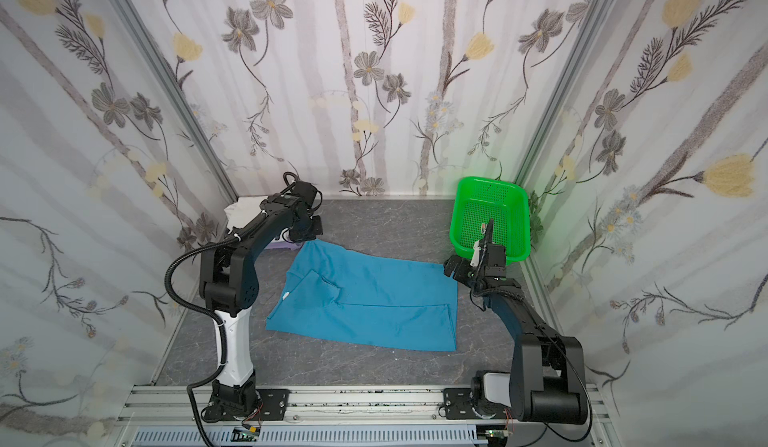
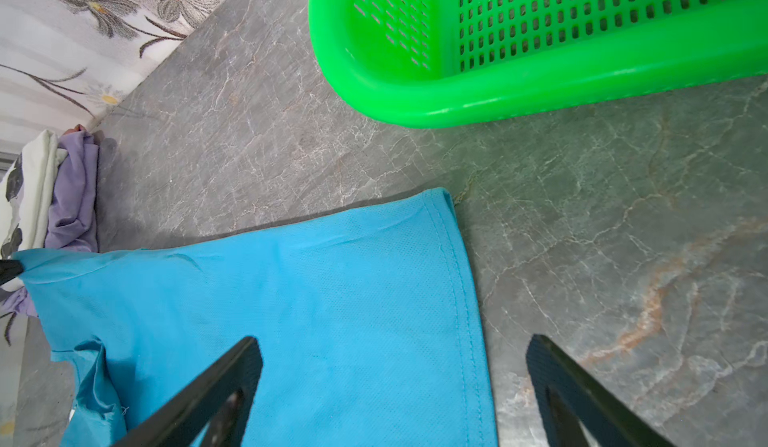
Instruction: Fold and stack the t-shirts
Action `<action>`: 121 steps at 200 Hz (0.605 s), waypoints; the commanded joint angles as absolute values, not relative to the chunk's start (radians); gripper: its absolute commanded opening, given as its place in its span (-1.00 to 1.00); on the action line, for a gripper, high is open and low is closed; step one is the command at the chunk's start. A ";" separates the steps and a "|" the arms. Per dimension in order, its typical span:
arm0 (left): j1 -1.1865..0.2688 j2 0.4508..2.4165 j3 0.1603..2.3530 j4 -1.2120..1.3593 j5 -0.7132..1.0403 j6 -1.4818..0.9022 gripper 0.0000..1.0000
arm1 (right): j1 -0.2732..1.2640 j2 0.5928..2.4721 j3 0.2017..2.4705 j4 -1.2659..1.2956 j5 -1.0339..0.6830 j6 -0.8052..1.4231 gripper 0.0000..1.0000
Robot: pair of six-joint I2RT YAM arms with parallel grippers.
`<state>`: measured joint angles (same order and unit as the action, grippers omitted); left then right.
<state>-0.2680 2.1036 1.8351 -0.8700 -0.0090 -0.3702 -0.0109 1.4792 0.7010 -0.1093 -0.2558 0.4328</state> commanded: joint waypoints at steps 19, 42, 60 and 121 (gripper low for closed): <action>-0.252 2.039 1.721 -0.865 -0.016 -0.380 -1.00 | 0.024 1.547 0.772 -0.044 -0.278 0.407 1.00; -0.253 1.935 1.569 -0.789 0.035 -0.412 -1.00 | 0.051 1.550 0.778 -0.044 -0.273 0.407 1.00; -0.264 1.830 1.425 -0.744 0.061 -0.433 -1.00 | 0.066 1.540 0.768 -0.032 -0.279 0.411 1.00; -0.378 1.456 0.928 -0.667 0.082 -0.565 0.89 | 0.102 1.512 0.775 -0.029 -0.283 0.384 1.00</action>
<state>-0.3756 1.5230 1.0210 -0.7021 0.0895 -0.4824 0.0937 1.5120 0.7578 -0.0662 -0.2687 0.4061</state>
